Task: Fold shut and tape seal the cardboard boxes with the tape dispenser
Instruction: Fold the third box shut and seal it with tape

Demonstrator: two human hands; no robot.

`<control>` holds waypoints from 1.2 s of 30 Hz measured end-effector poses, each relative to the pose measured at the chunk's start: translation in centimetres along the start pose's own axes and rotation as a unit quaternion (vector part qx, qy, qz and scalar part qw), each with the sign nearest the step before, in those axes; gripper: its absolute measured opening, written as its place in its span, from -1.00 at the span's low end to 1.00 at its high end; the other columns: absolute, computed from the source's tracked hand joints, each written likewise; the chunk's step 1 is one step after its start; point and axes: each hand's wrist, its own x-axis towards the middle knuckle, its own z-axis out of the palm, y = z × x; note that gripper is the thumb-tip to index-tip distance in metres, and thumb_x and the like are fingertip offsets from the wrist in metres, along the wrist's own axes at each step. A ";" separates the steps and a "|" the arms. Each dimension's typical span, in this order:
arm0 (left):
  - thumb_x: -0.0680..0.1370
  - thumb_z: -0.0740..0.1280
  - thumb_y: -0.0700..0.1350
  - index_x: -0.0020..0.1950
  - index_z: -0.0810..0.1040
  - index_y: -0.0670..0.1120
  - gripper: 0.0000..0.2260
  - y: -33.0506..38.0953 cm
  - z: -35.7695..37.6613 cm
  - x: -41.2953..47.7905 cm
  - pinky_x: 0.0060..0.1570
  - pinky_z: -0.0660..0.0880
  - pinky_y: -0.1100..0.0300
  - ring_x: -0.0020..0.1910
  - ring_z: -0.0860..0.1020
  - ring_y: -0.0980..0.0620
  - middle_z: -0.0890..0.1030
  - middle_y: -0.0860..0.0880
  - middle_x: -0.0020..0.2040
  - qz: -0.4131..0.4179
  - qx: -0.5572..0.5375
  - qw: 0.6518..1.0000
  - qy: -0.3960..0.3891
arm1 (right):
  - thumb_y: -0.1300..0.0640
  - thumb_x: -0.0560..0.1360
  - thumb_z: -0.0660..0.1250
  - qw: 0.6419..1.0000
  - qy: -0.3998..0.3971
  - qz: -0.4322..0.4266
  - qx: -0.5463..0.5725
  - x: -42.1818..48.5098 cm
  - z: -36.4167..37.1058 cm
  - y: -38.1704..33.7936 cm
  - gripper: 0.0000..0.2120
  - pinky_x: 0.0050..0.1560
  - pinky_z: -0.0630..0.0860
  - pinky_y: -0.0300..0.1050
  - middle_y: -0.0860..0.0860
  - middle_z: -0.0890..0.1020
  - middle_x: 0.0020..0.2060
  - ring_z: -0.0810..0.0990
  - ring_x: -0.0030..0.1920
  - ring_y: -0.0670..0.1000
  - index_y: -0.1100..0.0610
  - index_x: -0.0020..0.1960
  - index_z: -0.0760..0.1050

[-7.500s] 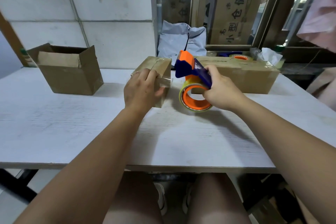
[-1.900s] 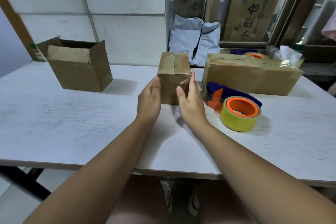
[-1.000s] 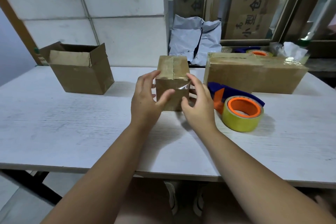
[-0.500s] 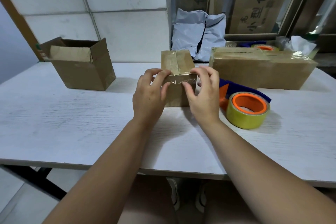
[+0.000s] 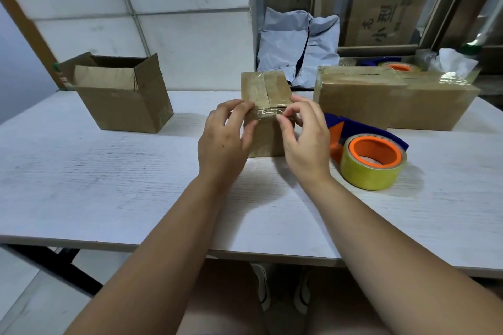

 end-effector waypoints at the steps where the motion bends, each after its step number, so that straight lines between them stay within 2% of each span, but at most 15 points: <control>1: 0.51 0.22 0.00 0.20 0.55 -0.07 -0.68 -0.1 0.1 0.0 -0.13 0.47 0.16 0.06 0.53 -0.05 0.57 -0.04 0.14 0.007 0.009 1.000 -0.005 | 0.16 0.53 0.29 1.000 0.002 0.003 0.001 0.0 0.0 -0.1 -0.90 0.19 0.47 0.15 0.10 0.54 0.16 0.48 0.24 0.06 0.20 -0.06 0.51; 4: 0.47 0.23 0.01 0.21 0.52 -0.07 -0.65 0.1 0.2 -0.2 -0.19 0.46 0.17 0.04 0.52 -0.05 0.57 -0.03 0.13 0.012 0.026 1.000 -0.004 | 0.18 0.53 0.30 1.000 0.007 0.015 0.006 0.1 -0.2 -0.3 -0.92 0.22 0.45 0.09 0.08 0.54 0.16 0.47 0.25 0.02 0.20 -0.07 0.49; 7: 0.49 0.25 0.04 0.14 0.52 -0.10 -0.69 0.7 0.2 -0.2 -0.27 0.46 0.17 -0.07 0.54 -0.07 0.60 -0.03 0.02 0.003 0.032 0.999 0.023 | 0.18 0.53 0.30 1.000 0.007 0.024 0.004 0.0 -0.2 -0.3 -0.92 0.23 0.42 0.02 0.08 0.54 0.18 0.45 0.24 -0.04 0.20 -0.07 0.48; 10: 0.50 0.23 -0.03 0.16 0.50 -0.11 -0.72 0.9 0.3 -0.2 -0.31 0.50 0.10 -0.10 0.56 -0.09 0.60 -0.06 0.00 -0.015 0.017 0.999 0.033 | 0.15 0.53 0.31 0.999 0.007 0.030 0.012 0.0 -0.2 -0.4 -0.90 0.22 0.43 0.04 0.06 0.54 0.17 0.46 0.22 -0.03 0.19 -0.06 0.47; 14: 0.50 0.30 -0.20 0.22 0.45 -0.15 -0.71 1.1 0.1 -0.3 -0.15 0.55 0.04 -0.05 0.52 0.01 0.55 0.02 0.11 -0.080 -0.106 0.991 0.019 | 0.12 0.51 0.32 0.999 0.008 0.025 0.020 -0.2 -0.2 -0.4 -0.87 0.17 0.49 0.08 -0.02 0.53 0.13 0.44 0.16 -0.11 0.16 -0.01 0.46; 17: 0.46 0.32 -0.20 0.18 0.41 -0.12 -0.70 1.7 -0.5 -0.3 -0.09 0.49 0.24 -0.04 0.54 0.08 0.52 0.14 0.11 -0.095 -0.173 0.980 0.019 | 0.11 0.52 0.32 0.999 0.015 0.033 0.019 -0.2 -0.3 -0.4 -0.87 0.18 0.48 0.03 -0.04 0.52 0.12 0.42 0.17 -0.15 0.16 0.00 0.47; 20: 0.48 0.20 -0.19 0.08 0.39 -0.02 -0.81 2.3 -0.9 -0.4 -0.03 0.44 0.31 0.04 0.56 0.14 0.54 0.18 0.12 -0.134 -0.243 0.961 -0.005 | 0.13 0.53 0.31 0.998 0.034 0.040 0.029 -0.1 -0.3 -0.3 -0.88 0.13 0.50 0.08 -0.07 0.51 0.08 0.46 0.14 -0.11 0.18 -0.01 0.48; 22: 0.56 0.13 -0.23 0.05 0.42 -0.06 -0.86 2.4 -0.8 -0.3 -0.03 0.45 0.32 0.03 0.58 0.16 0.60 0.14 0.09 -0.182 -0.282 0.942 0.000 | 0.11 0.53 0.30 0.997 0.040 0.050 0.045 -0.1 -0.3 -0.2 -0.88 0.06 0.53 0.14 -0.10 0.49 0.06 0.49 0.12 -0.08 0.16 0.00 0.47; 25: 0.62 0.16 -0.26 0.08 0.46 -0.02 -0.83 1.9 -0.7 0.0 0.03 0.48 0.28 -0.01 0.60 0.19 0.65 0.12 0.05 -0.221 -0.311 0.924 0.001 | 0.10 0.52 0.31 0.997 0.039 0.054 0.041 -0.2 -0.3 -0.3 -0.88 0.08 0.52 0.12 -0.09 0.50 0.07 0.49 0.13 -0.05 0.13 0.00 0.47; 27: 0.60 0.21 -0.29 0.04 0.51 0.06 -0.76 1.7 -0.7 0.1 0.13 0.49 0.20 0.05 0.60 0.14 0.64 0.17 0.02 -0.234 -0.340 0.911 -0.004 | 0.10 0.52 0.32 0.997 0.035 0.054 0.042 -0.2 -0.5 -0.5 -0.88 0.09 0.52 0.11 -0.10 0.50 0.06 0.50 0.12 -0.06 0.12 0.01 0.47; 29: 0.57 0.26 -0.32 0.01 0.57 0.08 -0.72 1.5 -0.7 0.2 0.14 0.50 0.17 0.05 0.60 0.11 0.64 0.17 -0.03 -0.248 -0.359 0.900 0.004 | 0.10 0.52 0.32 0.997 0.030 0.050 0.045 -0.3 -0.6 -0.6 -0.90 0.09 0.52 0.11 -0.12 0.50 0.07 0.51 0.14 -0.04 0.08 0.00 0.45; 33: 0.54 0.33 -0.30 0.04 0.62 0.02 -0.77 1.5 -0.9 0.3 0.10 0.51 0.27 0.03 0.61 0.17 0.65 0.11 -0.03 -0.254 -0.362 0.897 0.016 | 0.12 0.52 0.34 0.997 0.024 0.053 0.044 -0.4 -0.7 -0.8 -0.91 0.15 0.49 0.02 -0.03 0.55 0.15 0.51 0.17 -0.04 0.07 -0.01 0.44; 36: 0.54 0.34 -0.27 0.11 0.64 -0.06 -0.79 1.5 -1.0 0.1 0.09 0.48 0.35 0.02 0.59 0.26 0.64 0.14 -0.02 -0.244 -0.331 0.911 0.020 | 0.11 0.52 0.34 0.997 0.021 0.063 0.049 -0.5 -0.8 -0.9 -0.90 0.17 0.49 -0.02 -0.02 0.56 0.18 0.51 0.19 -0.04 0.06 -0.01 0.43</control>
